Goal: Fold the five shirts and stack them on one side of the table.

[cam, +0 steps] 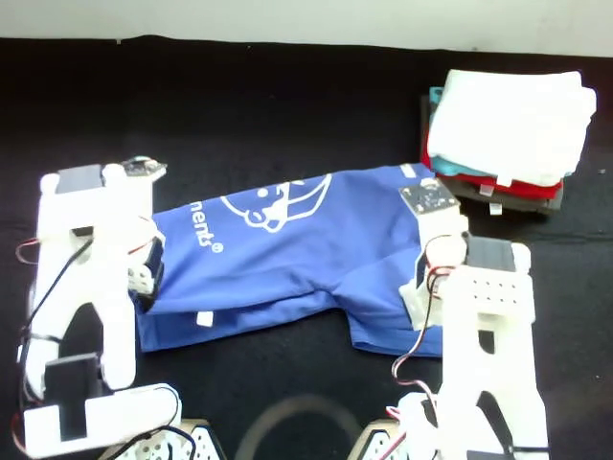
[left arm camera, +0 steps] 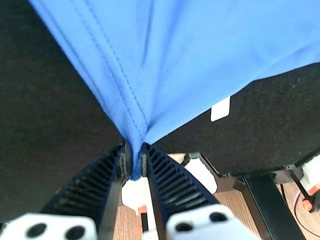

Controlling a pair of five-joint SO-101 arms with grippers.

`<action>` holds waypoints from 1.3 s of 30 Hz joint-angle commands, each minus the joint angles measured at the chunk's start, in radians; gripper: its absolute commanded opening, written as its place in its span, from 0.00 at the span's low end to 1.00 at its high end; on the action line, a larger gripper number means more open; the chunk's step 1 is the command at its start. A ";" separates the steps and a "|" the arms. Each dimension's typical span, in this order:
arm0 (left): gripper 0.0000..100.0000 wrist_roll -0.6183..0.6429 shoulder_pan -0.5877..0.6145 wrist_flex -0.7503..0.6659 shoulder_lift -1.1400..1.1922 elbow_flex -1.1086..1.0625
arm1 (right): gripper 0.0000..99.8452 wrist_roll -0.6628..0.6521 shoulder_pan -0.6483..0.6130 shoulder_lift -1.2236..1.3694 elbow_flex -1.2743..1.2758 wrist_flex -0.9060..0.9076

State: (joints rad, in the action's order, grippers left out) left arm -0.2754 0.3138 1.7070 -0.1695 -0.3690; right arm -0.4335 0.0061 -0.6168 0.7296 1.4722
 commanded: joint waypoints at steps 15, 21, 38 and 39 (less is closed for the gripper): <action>0.01 -0.009 0.010 -0.109 0.070 -0.177 | 0.01 -0.098 0.070 -0.031 0.090 -0.091; 0.07 -0.009 0.015 -0.020 0.062 -0.120 | 0.05 -0.123 0.065 -0.042 0.056 -0.004; 0.00 0.158 -0.025 -0.043 0.150 0.349 | 0.01 0.031 -0.048 0.071 -0.272 -0.272; 0.03 0.166 -0.042 -0.064 0.188 0.348 | 0.01 0.031 -0.071 0.116 -0.260 -0.305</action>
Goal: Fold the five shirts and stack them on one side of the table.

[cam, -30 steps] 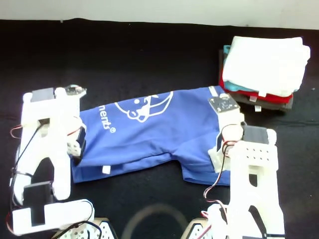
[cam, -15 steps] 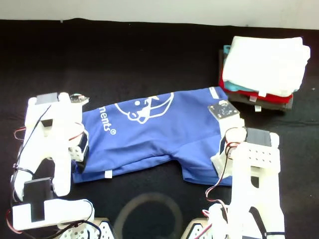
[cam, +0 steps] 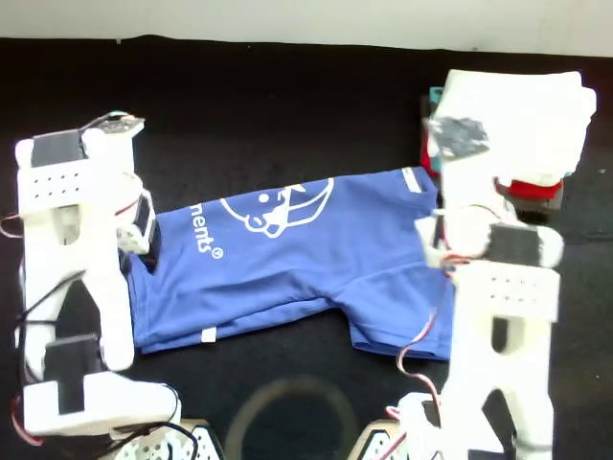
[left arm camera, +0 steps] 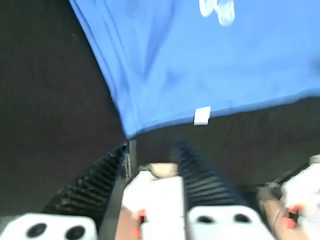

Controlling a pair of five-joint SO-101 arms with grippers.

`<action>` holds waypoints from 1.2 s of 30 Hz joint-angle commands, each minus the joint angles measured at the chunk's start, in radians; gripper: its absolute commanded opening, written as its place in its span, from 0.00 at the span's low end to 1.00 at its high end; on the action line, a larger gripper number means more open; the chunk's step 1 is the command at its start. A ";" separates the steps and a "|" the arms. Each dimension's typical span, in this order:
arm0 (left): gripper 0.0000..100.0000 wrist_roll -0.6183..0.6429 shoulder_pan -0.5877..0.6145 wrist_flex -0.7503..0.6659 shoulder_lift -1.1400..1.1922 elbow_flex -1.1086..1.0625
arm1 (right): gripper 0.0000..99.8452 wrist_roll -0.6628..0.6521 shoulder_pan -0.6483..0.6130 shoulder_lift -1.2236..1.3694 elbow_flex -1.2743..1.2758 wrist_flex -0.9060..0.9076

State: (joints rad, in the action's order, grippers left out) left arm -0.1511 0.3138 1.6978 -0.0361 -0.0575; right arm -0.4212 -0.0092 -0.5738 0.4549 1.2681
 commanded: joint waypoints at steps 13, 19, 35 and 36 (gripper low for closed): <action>0.01 -0.064 -0.008 -0.358 0.564 0.183 | 0.01 0.020 -0.094 0.513 0.021 -0.427; 0.01 -0.069 0.137 -0.281 0.929 0.716 | 0.01 0.020 -0.091 0.515 0.021 -0.423; 0.01 -0.150 0.102 0.083 1.320 1.664 | 0.05 0.242 -0.154 0.679 -0.286 -0.495; 0.01 -0.144 0.107 0.084 1.285 1.639 | 0.05 0.242 -0.163 0.733 -0.323 -0.493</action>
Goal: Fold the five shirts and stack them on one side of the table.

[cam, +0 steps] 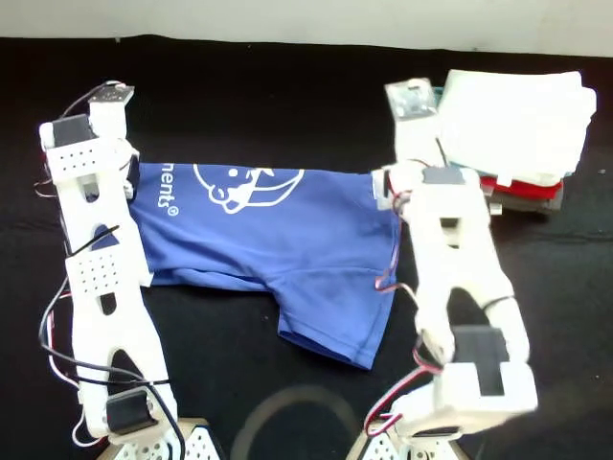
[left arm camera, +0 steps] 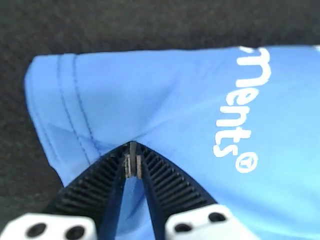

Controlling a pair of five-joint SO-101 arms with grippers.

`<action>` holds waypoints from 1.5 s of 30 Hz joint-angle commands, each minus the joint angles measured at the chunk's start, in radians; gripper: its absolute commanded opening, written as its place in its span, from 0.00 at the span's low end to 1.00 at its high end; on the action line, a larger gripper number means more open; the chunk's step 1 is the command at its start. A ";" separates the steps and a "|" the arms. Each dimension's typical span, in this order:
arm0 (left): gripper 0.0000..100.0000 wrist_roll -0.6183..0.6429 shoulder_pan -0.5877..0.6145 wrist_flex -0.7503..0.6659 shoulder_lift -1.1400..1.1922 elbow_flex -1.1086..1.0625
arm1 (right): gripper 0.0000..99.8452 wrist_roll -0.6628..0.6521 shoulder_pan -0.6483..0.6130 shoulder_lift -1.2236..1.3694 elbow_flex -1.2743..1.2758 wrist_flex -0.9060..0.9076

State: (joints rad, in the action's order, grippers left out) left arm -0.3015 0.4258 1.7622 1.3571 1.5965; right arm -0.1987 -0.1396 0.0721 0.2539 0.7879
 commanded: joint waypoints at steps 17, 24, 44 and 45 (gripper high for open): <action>0.01 -0.031 0.071 -0.242 -0.792 -1.342 | 0.05 0.021 0.058 0.516 -0.851 0.394; 0.01 -0.081 0.143 -0.304 -0.900 -1.526 | 0.05 0.014 -0.015 0.446 -1.055 0.743; 0.01 -0.075 0.130 -0.858 -1.268 -2.206 | 0.01 0.015 -0.283 0.038 -0.205 0.707; 0.01 -0.075 0.130 -0.859 -1.268 -2.206 | 0.01 0.015 -0.285 0.012 -0.110 0.648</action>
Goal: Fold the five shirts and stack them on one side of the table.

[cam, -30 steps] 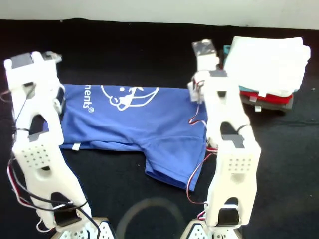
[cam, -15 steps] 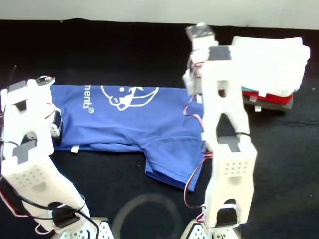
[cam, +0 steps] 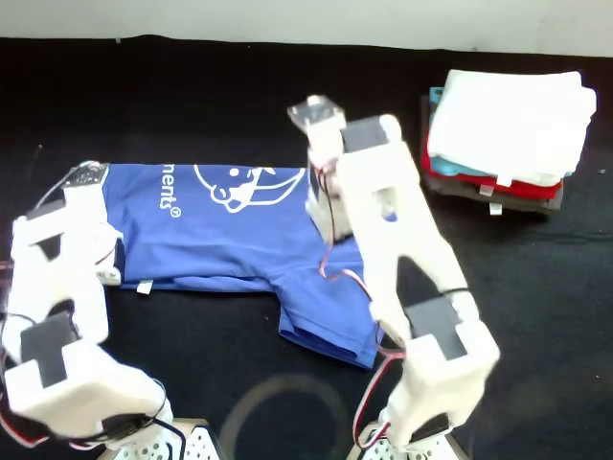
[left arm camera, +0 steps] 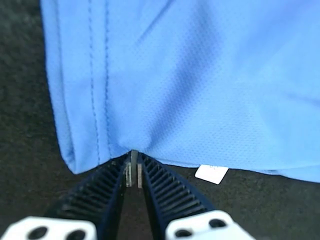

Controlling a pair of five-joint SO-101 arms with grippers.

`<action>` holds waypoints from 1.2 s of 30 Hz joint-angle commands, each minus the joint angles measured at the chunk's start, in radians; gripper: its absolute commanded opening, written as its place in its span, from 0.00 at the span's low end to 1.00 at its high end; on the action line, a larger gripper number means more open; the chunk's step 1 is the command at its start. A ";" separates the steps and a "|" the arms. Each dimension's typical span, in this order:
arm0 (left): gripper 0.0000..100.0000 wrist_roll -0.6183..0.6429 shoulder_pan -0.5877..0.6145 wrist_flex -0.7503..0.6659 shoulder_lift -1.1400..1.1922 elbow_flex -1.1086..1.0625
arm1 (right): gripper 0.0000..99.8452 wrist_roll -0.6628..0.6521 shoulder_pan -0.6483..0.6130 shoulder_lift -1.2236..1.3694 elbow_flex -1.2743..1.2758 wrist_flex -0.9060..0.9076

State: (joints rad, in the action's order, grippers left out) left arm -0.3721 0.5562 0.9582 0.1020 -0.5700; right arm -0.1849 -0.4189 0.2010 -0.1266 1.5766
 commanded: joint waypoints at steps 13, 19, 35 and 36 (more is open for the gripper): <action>0.01 -0.003 -0.005 0.064 -0.081 0.051 | 0.01 -0.054 0.173 -0.208 0.782 -0.467; 0.01 -0.003 -0.008 0.078 -0.145 0.099 | 0.01 -0.069 0.168 -0.321 0.792 -0.372; 0.01 0.031 -0.047 -0.060 0.045 0.041 | 0.05 -0.063 -0.142 -0.486 0.809 -0.335; 0.01 0.032 -0.047 -0.060 0.047 0.039 | 0.08 -0.063 -0.156 -0.460 0.809 -0.332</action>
State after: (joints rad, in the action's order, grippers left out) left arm -0.3491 0.5271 0.9152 0.1343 -0.5378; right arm -0.2447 -0.5186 -0.3130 0.6805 1.2467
